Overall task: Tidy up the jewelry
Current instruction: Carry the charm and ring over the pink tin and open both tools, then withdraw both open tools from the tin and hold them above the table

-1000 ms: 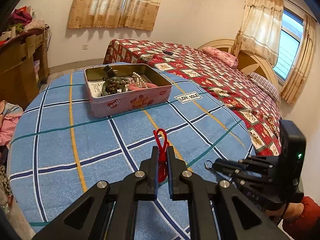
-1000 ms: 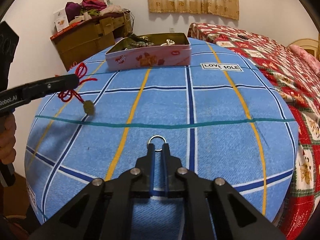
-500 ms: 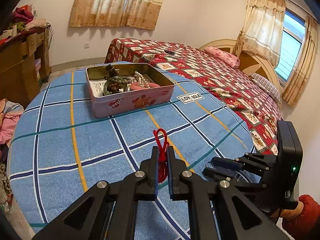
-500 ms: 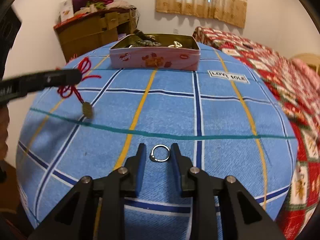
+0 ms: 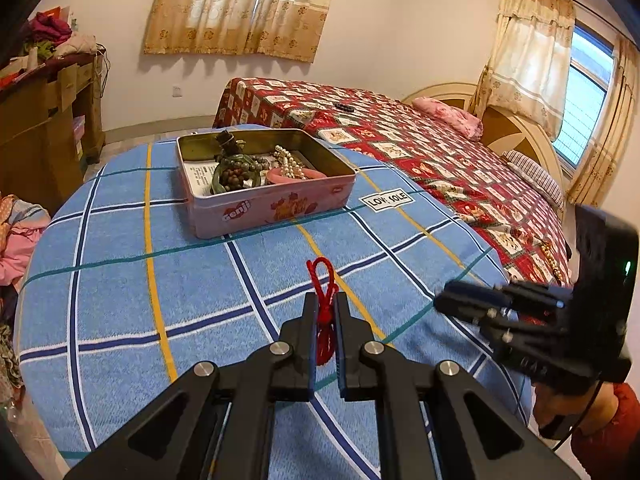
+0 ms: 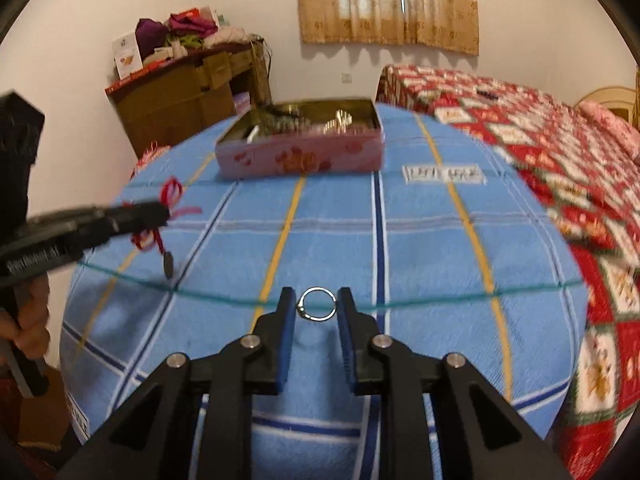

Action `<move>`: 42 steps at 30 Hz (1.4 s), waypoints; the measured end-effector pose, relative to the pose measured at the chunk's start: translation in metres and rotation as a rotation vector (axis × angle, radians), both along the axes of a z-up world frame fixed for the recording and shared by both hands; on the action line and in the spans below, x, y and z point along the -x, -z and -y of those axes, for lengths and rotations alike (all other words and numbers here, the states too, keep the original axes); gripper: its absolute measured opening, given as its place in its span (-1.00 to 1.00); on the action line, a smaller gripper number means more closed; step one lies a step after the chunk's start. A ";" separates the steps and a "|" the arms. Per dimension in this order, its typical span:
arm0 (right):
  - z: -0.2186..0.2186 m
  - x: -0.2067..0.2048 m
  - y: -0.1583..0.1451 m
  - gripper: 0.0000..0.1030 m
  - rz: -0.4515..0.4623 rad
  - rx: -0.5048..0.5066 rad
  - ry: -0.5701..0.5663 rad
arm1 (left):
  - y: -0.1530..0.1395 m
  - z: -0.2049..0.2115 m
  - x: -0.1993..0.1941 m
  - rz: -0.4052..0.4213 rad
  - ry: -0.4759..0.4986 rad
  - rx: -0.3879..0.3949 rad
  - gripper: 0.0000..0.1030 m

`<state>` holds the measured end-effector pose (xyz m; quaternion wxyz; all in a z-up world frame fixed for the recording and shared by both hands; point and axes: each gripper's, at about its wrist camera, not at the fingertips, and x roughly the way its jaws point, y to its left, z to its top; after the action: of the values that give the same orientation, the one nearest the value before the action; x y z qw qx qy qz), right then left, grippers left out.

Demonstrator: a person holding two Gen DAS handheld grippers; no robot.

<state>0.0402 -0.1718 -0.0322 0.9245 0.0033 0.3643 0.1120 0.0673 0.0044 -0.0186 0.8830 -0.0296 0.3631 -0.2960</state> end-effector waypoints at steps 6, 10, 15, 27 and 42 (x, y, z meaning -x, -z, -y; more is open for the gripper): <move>0.003 -0.029 -0.024 -0.54 0.065 -0.014 0.004 | -0.012 0.003 -0.016 0.031 -0.013 0.005 -0.88; 0.004 -0.053 -0.042 -0.54 0.110 -0.045 -0.001 | -0.026 0.002 -0.038 0.068 -0.037 0.017 -0.88; 0.005 -0.099 -0.052 -0.54 0.136 -0.116 0.008 | -0.033 0.005 -0.075 0.098 -0.085 0.028 -0.88; -0.020 -0.215 -0.028 -0.54 0.101 -0.140 0.042 | -0.009 0.019 -0.166 0.095 -0.181 -0.010 -0.88; -0.023 -0.254 0.009 -0.45 0.002 -0.258 0.006 | 0.016 0.020 -0.184 0.091 -0.213 -0.056 -0.84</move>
<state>0.2941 -0.1485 -0.0413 0.9171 0.1232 0.3458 0.1553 0.2510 -0.0154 -0.0348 0.9254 -0.0299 0.3258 -0.1913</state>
